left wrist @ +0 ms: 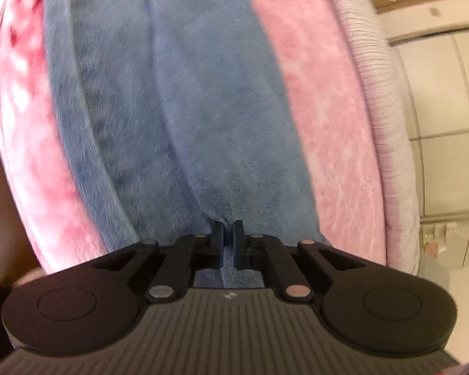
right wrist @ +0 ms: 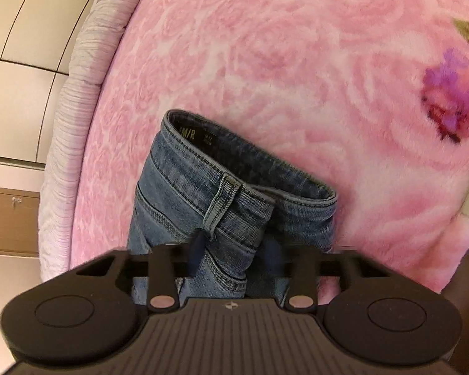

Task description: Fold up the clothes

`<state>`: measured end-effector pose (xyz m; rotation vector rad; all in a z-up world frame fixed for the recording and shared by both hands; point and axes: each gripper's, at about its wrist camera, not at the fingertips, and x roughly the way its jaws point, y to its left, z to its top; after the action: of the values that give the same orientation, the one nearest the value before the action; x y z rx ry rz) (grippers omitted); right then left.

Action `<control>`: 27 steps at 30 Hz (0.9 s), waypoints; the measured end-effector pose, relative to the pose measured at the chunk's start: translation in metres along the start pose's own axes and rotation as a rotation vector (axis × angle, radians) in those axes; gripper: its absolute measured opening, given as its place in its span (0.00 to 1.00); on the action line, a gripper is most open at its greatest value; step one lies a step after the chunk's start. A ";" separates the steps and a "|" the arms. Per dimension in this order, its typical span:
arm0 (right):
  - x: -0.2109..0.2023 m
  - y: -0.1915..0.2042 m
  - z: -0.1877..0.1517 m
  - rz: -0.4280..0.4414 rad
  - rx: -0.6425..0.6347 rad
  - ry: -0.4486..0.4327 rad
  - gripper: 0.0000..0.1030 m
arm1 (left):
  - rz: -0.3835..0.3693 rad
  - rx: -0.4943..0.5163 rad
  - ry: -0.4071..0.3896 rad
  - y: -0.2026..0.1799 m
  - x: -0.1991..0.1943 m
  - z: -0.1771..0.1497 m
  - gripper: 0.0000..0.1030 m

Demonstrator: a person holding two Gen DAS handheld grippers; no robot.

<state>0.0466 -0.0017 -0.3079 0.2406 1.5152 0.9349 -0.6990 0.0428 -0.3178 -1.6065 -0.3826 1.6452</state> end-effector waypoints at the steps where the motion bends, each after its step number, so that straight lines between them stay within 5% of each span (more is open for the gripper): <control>1: -0.003 0.006 0.000 -0.010 -0.037 -0.008 0.20 | -0.018 0.047 -0.018 -0.006 -0.007 -0.001 0.02; 6: -0.045 0.053 -0.011 0.021 -0.270 -0.101 0.15 | -0.078 0.244 -0.106 -0.023 -0.051 -0.008 0.01; 9: -0.062 0.051 -0.015 0.007 -0.302 -0.108 0.14 | 0.013 0.326 -0.059 -0.009 -0.046 -0.020 0.03; 12: -0.048 0.020 -0.017 -0.105 -0.279 -0.075 0.12 | 0.145 0.354 0.001 0.004 -0.017 -0.037 0.03; 15: -0.029 -0.004 -0.020 -0.194 -0.220 -0.038 0.16 | 0.179 0.397 -0.030 -0.003 -0.021 -0.046 0.05; 17: -0.035 0.003 -0.020 -0.231 -0.250 -0.041 0.25 | 0.241 0.514 -0.017 -0.018 -0.025 -0.049 0.15; 18: -0.038 0.006 -0.021 -0.250 -0.265 -0.042 0.33 | 0.281 0.567 -0.010 -0.024 -0.030 -0.050 0.19; 19: -0.041 0.009 -0.021 -0.269 -0.280 -0.044 0.53 | 0.324 0.599 -0.006 -0.029 -0.038 -0.052 0.22; 20: -0.043 0.012 -0.022 -0.288 -0.294 -0.045 0.55 | 0.360 0.626 -0.004 -0.035 -0.044 -0.051 0.22; 24: -0.057 0.025 -0.019 -0.368 -0.368 -0.058 0.58 | 0.316 0.714 0.056 -0.072 -0.059 -0.047 0.25; 27: -0.063 0.041 -0.004 -0.320 -0.415 -0.063 0.59 | 0.215 0.821 0.139 -0.117 -0.040 -0.054 0.29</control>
<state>0.0404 -0.0177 -0.2343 -0.2634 1.2229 0.9475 -0.6156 0.0736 -0.2170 -1.1302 0.5050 1.5319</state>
